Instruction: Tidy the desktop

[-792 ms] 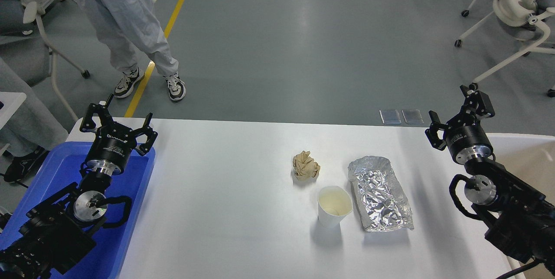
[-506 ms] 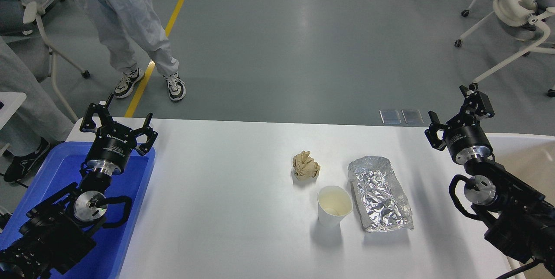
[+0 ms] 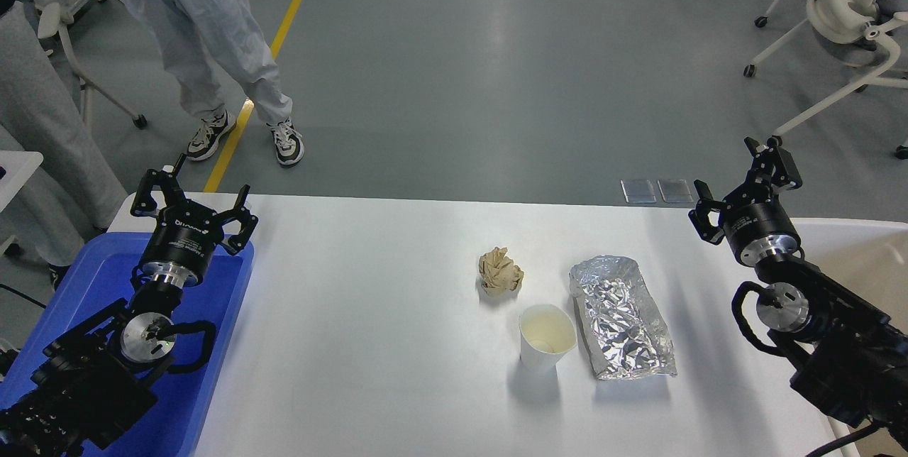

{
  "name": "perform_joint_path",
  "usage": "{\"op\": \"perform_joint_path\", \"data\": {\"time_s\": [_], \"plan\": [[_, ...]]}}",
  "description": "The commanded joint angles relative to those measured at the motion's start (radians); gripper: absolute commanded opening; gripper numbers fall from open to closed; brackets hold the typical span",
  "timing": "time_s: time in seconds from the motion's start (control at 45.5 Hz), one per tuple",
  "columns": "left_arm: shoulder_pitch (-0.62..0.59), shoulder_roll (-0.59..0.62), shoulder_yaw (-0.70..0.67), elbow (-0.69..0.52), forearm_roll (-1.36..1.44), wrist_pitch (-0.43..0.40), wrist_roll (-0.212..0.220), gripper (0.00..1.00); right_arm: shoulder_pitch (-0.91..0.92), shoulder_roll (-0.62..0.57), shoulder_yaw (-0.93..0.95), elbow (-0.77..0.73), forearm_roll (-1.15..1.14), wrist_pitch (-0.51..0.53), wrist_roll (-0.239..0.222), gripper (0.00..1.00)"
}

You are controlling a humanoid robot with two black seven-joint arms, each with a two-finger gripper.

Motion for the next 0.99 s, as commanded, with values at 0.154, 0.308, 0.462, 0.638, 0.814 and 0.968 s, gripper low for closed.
{"op": "perform_joint_path", "data": {"time_s": [0.154,0.308,0.462,0.638,0.814,0.968], "plan": [[0.000,0.000,0.000,0.000,0.000,0.000,0.000,1.00,-0.037,-0.087,0.017,0.205,0.010,-0.014,-0.055,1.00],[0.000,0.000,0.000,0.000,0.000,0.000,0.000,1.00,-0.050,-0.205,-0.011,0.413,-0.037,-0.079,-0.050,1.00],[0.000,0.000,0.000,0.001,0.000,0.000,0.000,1.00,-0.048,-0.271,-0.081,0.492,-0.232,-0.137,-0.047,1.00],[0.000,0.000,0.000,0.000,0.000,0.000,0.000,1.00,-0.036,-0.353,-0.156,0.600,-0.415,-0.189,-0.047,1.00],[-0.002,0.000,0.000,0.000,0.001,0.000,0.000,1.00,0.015,-0.411,-0.267,0.681,-0.478,-0.229,-0.056,1.00],[-0.002,0.000,0.000,0.000,0.001,-0.003,0.002,1.00,0.099,-0.423,-0.426,0.721,-0.533,-0.232,-0.102,1.00]]}}
